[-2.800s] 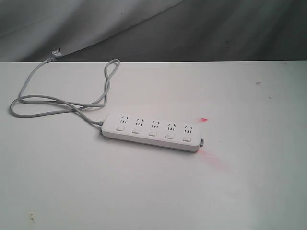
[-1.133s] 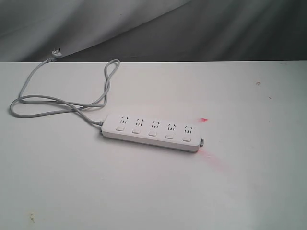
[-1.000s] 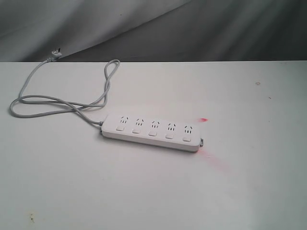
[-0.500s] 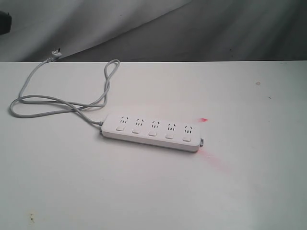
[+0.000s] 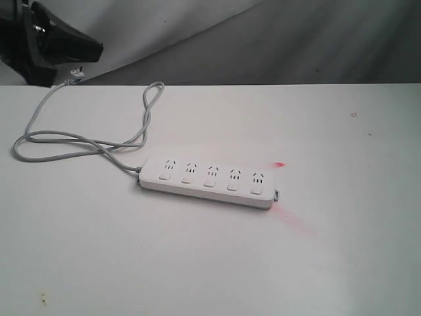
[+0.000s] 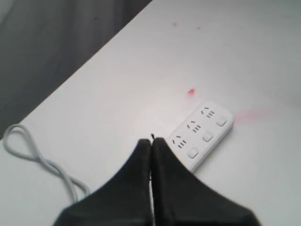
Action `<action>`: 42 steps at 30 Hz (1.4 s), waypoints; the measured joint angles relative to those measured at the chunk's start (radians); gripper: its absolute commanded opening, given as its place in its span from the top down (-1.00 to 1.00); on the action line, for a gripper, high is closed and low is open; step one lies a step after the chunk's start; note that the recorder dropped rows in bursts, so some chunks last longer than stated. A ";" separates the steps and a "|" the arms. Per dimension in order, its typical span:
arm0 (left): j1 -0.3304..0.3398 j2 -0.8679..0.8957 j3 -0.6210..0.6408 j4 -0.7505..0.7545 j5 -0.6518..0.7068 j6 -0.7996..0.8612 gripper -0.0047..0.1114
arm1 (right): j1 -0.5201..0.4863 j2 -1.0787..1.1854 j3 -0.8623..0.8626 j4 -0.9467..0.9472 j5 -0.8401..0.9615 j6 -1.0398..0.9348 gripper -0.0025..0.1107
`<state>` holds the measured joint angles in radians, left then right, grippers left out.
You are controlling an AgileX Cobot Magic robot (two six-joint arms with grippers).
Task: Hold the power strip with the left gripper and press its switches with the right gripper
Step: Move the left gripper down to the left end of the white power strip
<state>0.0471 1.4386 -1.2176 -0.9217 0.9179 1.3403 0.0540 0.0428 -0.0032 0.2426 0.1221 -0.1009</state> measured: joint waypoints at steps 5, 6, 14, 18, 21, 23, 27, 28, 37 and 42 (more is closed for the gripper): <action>0.109 0.295 -0.169 -0.071 0.139 0.090 0.92 | 0.000 0.000 0.000 0.000 0.000 0.000 0.96; 0.109 0.344 -0.174 -0.071 0.143 0.160 0.92 | 0.000 0.000 0.000 0.000 0.000 0.000 0.96; 0.055 0.531 -0.176 -0.033 0.161 0.668 0.74 | 0.000 0.000 0.000 0.000 0.000 0.000 0.96; 0.011 0.589 -0.176 0.020 0.129 0.693 0.09 | 0.000 0.000 0.000 0.000 0.000 0.000 0.96; 0.011 0.608 -0.176 0.026 0.113 0.703 -0.22 | 0.000 0.000 0.000 0.000 0.000 0.000 0.96; 0.011 0.609 -0.176 0.024 0.100 0.701 -0.25 | 0.000 0.000 0.000 0.000 0.000 0.000 0.96; 0.011 0.630 -0.176 -0.017 0.075 0.693 -0.26 | 0.000 0.000 0.000 0.000 0.000 0.000 0.96; 0.011 0.638 -0.176 -0.022 0.073 0.693 -0.32 | 0.000 0.000 0.000 0.000 0.000 0.000 0.96; 0.011 0.682 -0.176 -0.029 0.016 0.669 -0.44 | 0.000 0.000 0.000 0.000 0.000 0.000 0.96; 0.011 0.683 -0.176 -0.056 0.007 0.696 -0.44 | 0.000 0.000 0.000 0.000 0.000 0.000 0.96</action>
<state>0.0578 2.1216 -1.3938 -0.9773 0.9247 2.0364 0.0540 0.0428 -0.0032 0.2426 0.1221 -0.1009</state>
